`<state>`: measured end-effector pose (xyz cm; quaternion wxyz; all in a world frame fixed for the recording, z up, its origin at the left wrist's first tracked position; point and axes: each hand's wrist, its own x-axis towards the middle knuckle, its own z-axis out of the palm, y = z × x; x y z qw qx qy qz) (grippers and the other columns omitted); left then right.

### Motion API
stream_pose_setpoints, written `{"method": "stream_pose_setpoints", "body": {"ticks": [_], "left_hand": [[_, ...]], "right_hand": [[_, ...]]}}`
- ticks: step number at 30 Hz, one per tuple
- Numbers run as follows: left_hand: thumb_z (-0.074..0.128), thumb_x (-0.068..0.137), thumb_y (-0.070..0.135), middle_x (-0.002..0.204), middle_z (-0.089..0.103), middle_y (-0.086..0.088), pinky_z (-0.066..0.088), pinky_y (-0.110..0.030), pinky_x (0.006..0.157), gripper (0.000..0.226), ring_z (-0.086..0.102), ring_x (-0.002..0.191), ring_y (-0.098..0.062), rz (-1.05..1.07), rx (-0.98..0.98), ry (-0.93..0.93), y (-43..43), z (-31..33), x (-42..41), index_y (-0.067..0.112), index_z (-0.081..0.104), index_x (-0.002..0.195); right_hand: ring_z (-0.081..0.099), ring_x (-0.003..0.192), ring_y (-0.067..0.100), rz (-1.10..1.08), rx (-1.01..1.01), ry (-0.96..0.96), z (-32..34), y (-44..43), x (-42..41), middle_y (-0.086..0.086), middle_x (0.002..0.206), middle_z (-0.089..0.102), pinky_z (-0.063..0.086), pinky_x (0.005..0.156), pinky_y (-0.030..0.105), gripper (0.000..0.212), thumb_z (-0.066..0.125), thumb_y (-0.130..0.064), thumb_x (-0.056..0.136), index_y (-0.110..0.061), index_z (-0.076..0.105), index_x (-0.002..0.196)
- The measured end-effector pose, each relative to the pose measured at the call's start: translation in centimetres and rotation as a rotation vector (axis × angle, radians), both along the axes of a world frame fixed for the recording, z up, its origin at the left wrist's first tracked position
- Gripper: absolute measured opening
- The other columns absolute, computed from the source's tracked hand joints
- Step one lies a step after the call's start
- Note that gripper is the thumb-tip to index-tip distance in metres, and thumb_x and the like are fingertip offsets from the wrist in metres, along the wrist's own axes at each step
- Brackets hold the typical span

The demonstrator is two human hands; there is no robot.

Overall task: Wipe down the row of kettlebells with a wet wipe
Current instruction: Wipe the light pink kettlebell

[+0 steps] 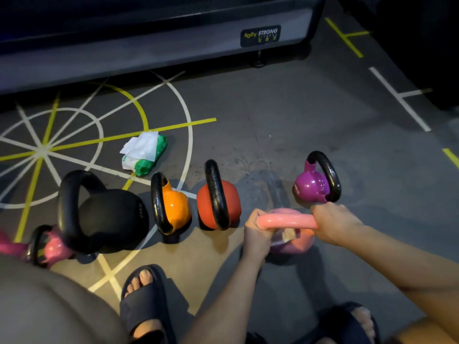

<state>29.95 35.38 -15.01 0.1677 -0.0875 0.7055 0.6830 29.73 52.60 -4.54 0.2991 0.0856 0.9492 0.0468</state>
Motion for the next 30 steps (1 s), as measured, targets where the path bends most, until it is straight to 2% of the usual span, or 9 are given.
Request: {"method": "stream_pose_setpoints", "body": {"ticks": [3,6,8,12,19,23,25,28,30], "left_hand": [[0.071,0.087,0.021,0.064,0.064,-0.007,0.047,-0.031,0.058,0.021,0.057,0.061,-0.014,0.058,0.021,-0.085,0.5,-0.4,0.3,0.025,0.053,0.076],[0.067,0.098,0.023,0.068,0.064,0.005,0.048,-0.026,0.061,0.019,0.057,0.064,-0.006,0.107,0.034,-0.124,1.1,0.0,0.1,0.020,0.059,0.081],[0.067,0.096,0.013,0.067,0.062,-0.003,0.047,-0.028,0.059,0.023,0.059,0.066,-0.015,0.134,0.089,-0.157,1.1,0.5,0.3,0.020,0.057,0.077],[0.069,0.079,-0.002,0.069,0.054,0.004,0.039,-0.027,0.059,0.026,0.049,0.068,-0.007,0.054,-0.005,0.057,0.4,1.5,0.2,0.016,0.051,0.075],[0.066,0.068,-0.001,0.103,0.067,0.014,0.048,-0.028,0.089,0.045,0.061,0.101,-0.009,-0.259,-0.358,0.432,-0.9,2.8,-0.7,0.027,0.065,0.103],[0.080,0.076,0.009,0.083,0.070,0.016,0.048,-0.019,0.069,0.023,0.062,0.077,0.006,-0.138,-0.260,0.279,-1.1,1.4,-0.9,0.024,0.066,0.085],[0.074,0.081,0.005,0.077,0.069,0.011,0.047,-0.026,0.067,0.023,0.059,0.072,0.001,-0.039,-0.096,0.141,-0.5,0.2,-0.4,0.023,0.060,0.078],[0.073,0.080,0.022,0.096,0.076,0.000,0.055,-0.038,0.084,0.016,0.069,0.089,-0.013,0.074,0.015,-0.023,0.6,-1.5,0.8,0.028,0.067,0.094],[0.075,0.076,0.034,0.125,0.071,0.003,0.050,-0.039,0.105,0.052,0.066,0.117,-0.015,0.082,0.040,-0.068,1.0,-3.0,1.2,0.027,0.065,0.126]], "right_hand": [[0.068,0.102,0.029,-0.021,-0.011,0.006,0.1,-0.4,-0.2,0.006,0.108,0.070,0.053,0.082,0.036,0.026,0.062,-0.022,0.086,-0.020,0.066,0.111],[0.068,0.104,0.030,-0.046,-0.007,0.007,0.4,-0.6,-0.1,0.007,0.109,0.069,0.054,0.084,0.037,0.027,0.059,-0.016,0.085,-0.019,0.066,0.111],[0.067,0.105,0.030,-0.058,-0.009,0.007,0.6,-0.8,0.0,0.007,0.110,0.069,0.055,0.085,0.038,0.028,0.060,-0.014,0.085,-0.018,0.066,0.112],[0.067,0.106,0.030,-0.084,-0.009,0.005,1.0,-0.9,0.2,0.008,0.110,0.068,0.055,0.085,0.038,0.029,0.060,-0.013,0.085,-0.017,0.065,0.114],[0.066,0.106,0.030,-0.094,-0.017,-0.001,1.4,-1.4,0.4,0.008,0.111,0.068,0.053,0.084,0.037,0.029,0.061,-0.013,0.085,-0.016,0.065,0.114],[0.065,0.108,0.028,-0.073,-0.007,0.015,1.1,-1.1,0.4,0.008,0.112,0.067,0.053,0.084,0.037,0.031,0.058,-0.010,0.088,-0.017,0.064,0.117],[0.065,0.108,0.029,-0.067,-0.006,0.017,0.9,-1.0,0.3,0.008,0.113,0.067,0.053,0.084,0.037,0.031,0.058,-0.011,0.088,-0.018,0.063,0.118],[0.065,0.110,0.030,-0.075,-0.023,0.006,0.8,-0.9,0.1,0.008,0.115,0.067,0.053,0.086,0.038,0.032,0.061,-0.013,0.087,-0.017,0.064,0.118],[0.065,0.109,0.031,-0.073,-0.040,0.001,0.8,-0.9,0.1,0.009,0.114,0.067,0.052,0.086,0.037,0.030,0.064,-0.019,0.086,-0.017,0.064,0.116]]}}
